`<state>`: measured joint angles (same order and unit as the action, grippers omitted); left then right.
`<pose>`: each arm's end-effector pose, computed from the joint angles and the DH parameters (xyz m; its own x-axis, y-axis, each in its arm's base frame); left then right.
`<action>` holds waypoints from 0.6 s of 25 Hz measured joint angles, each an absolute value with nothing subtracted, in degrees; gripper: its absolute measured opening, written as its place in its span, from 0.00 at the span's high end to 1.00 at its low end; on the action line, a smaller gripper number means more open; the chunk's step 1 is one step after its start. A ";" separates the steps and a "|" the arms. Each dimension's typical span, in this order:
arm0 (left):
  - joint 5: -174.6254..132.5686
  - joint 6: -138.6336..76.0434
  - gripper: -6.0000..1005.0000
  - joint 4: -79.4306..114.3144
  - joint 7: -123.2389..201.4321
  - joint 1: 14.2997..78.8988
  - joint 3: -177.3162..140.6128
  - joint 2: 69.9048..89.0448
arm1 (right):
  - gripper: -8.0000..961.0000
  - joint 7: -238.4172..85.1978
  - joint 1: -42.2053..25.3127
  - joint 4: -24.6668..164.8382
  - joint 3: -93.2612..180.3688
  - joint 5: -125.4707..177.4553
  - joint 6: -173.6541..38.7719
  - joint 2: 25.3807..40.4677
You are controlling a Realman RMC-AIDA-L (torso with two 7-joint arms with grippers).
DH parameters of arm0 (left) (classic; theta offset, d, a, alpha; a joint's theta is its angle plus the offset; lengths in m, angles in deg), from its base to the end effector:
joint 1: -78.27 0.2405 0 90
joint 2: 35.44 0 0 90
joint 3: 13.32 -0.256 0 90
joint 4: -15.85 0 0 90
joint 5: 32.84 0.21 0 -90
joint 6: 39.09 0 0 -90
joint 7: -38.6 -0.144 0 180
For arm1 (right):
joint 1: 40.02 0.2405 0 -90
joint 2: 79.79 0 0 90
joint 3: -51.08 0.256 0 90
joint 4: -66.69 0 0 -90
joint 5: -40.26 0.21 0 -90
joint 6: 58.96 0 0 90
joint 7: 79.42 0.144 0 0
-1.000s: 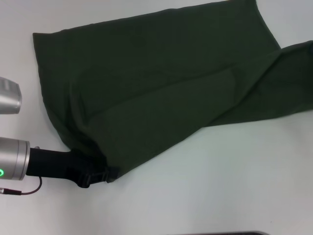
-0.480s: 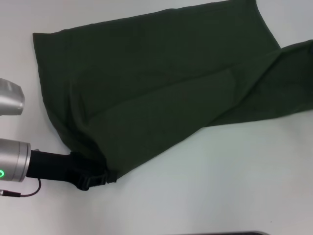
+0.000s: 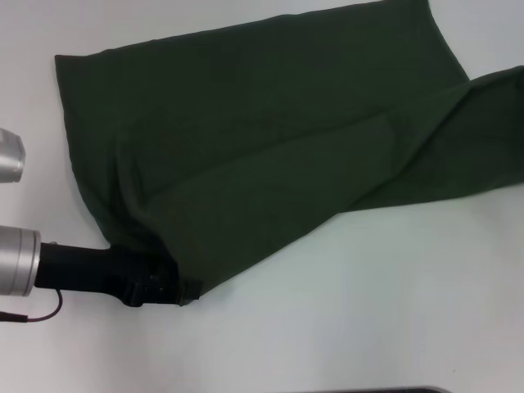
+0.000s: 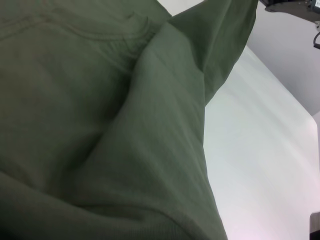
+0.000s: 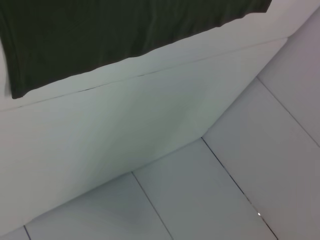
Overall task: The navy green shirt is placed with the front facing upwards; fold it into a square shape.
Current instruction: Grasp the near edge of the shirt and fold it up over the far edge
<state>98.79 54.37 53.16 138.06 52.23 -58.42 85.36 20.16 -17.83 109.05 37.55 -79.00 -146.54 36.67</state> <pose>-0.2981 0.2664 -0.0396 0.6530 0.7381 0.1694 0.7279 -0.6735 0.1285 0.3549 0.3002 0.0894 0.3665 -0.5397 -0.7579 -0.9065 -0.3906 -0.1603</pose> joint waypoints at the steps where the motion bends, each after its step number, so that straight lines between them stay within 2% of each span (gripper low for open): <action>1: 98.79 54.49 0.62 53.17 138.06 52.19 -58.41 85.26 | 0.97 20.16 -17.88 109.05 37.55 -79.01 -146.54 36.67; 10: 98.72 55.89 0.25 53.21 138.09 51.91 -58.40 84.97 | 0.97 19.94 -17.96 109.05 37.55 -78.97 -146.46 36.67; 15: 98.73 56.30 0.16 53.08 138.09 51.74 -58.40 84.96 | 0.97 19.90 -17.88 109.05 37.59 -78.93 -146.39 36.67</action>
<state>98.73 56.30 53.08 138.09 51.74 -58.40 84.96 19.90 -17.88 109.05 37.59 -78.93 -146.39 36.67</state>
